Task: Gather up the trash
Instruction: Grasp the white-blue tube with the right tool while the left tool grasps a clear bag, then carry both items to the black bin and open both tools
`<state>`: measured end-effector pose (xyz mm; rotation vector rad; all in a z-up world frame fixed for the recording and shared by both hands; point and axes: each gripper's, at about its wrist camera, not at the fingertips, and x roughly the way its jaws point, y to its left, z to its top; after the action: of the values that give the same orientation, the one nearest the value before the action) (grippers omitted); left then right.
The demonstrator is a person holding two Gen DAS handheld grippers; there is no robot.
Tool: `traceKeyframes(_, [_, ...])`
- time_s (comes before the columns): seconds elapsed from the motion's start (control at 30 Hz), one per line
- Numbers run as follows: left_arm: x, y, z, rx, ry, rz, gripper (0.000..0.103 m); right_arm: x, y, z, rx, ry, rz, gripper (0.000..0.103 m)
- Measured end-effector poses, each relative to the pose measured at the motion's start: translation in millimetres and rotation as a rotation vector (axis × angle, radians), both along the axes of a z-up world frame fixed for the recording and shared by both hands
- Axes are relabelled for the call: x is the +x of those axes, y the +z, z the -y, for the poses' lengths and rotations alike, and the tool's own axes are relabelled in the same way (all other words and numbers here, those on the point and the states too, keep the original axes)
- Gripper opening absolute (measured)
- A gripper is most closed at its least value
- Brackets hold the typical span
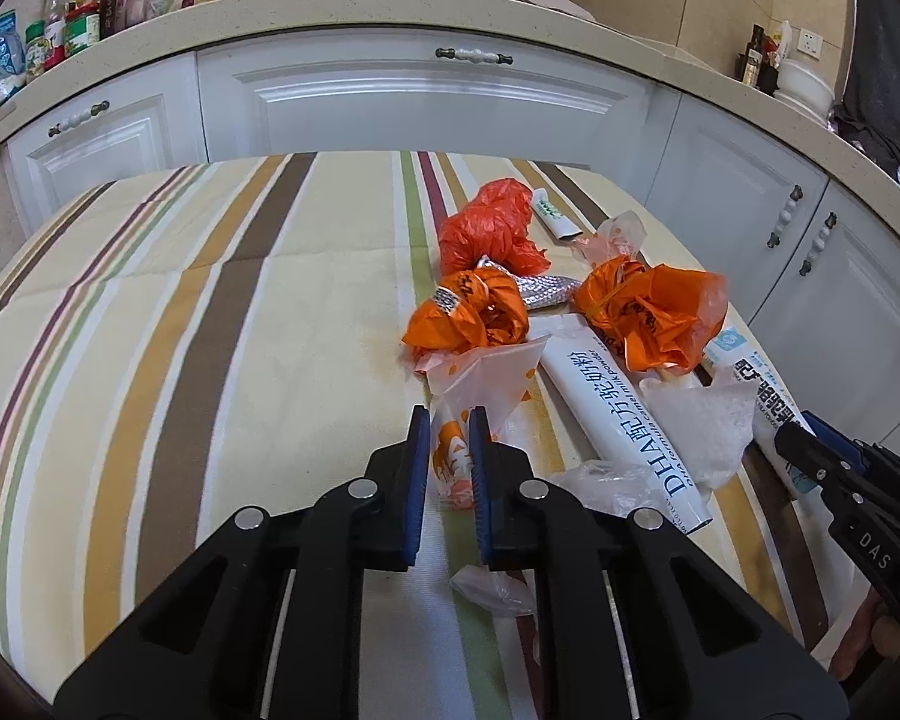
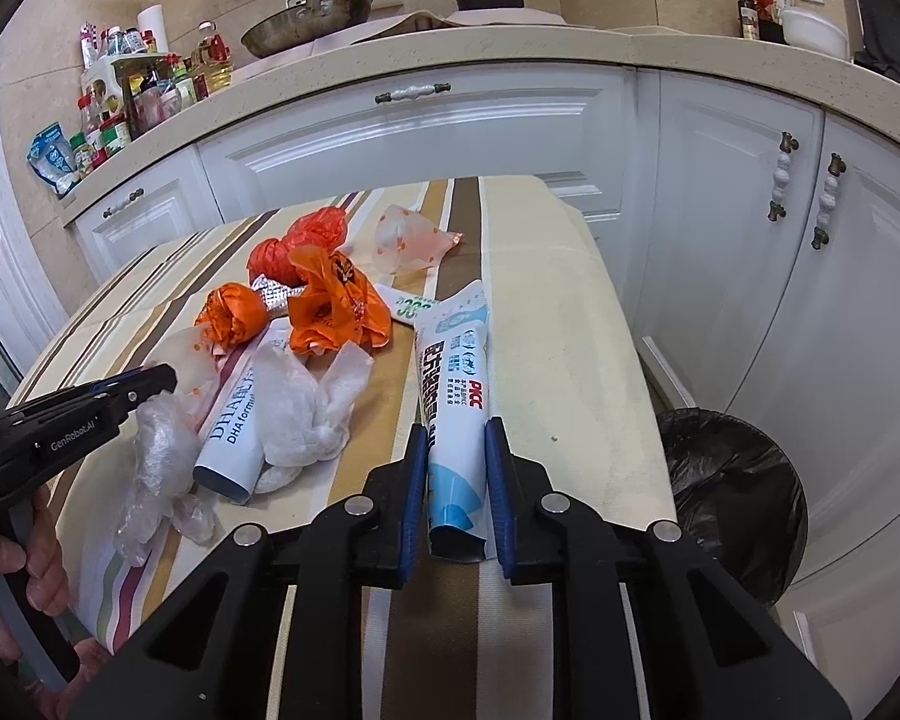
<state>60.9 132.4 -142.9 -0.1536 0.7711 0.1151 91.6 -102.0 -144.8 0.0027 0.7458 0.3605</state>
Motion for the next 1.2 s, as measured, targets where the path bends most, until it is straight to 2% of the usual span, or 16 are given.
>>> traceKeyframes(0.27, [-18.1,24.9,3.8,0.090,0.047,0.038,0.012,-5.3,10.3,14.4,-0.019,-0.031,0.051,0.019])
traceKeyframes(0.47, [-25.7,49.5,34.8,0.086,-0.017,0.095,0.012,-9.4,19.5,50.7,-0.013,-0.113,0.084,0.019])
traceKeyframes(0.63, [-12.2,57.1,88.0,0.065,-0.132,0.111,0.012,-9.1,16.5,95.3,-0.020,-0.222,0.082,0.019])
traceKeyframes(0.83, [15.5,49.6,163.3,0.043,-0.254,0.105,0.012,-10.0,7.1,148.8,-0.028,-0.347,0.073,0.019])
traceKeyframes(1.03, [46.8,37.5,230.5,0.069,-0.316,0.109,0.012,-0.2,-5.8,178.8,-0.038,-0.404,0.060,0.019])
traceKeyframes(1.2, [78.6,22.3,269.6,0.088,-0.335,0.067,0.012,12.2,-22.6,195.1,-0.055,-0.437,0.048,0.019])
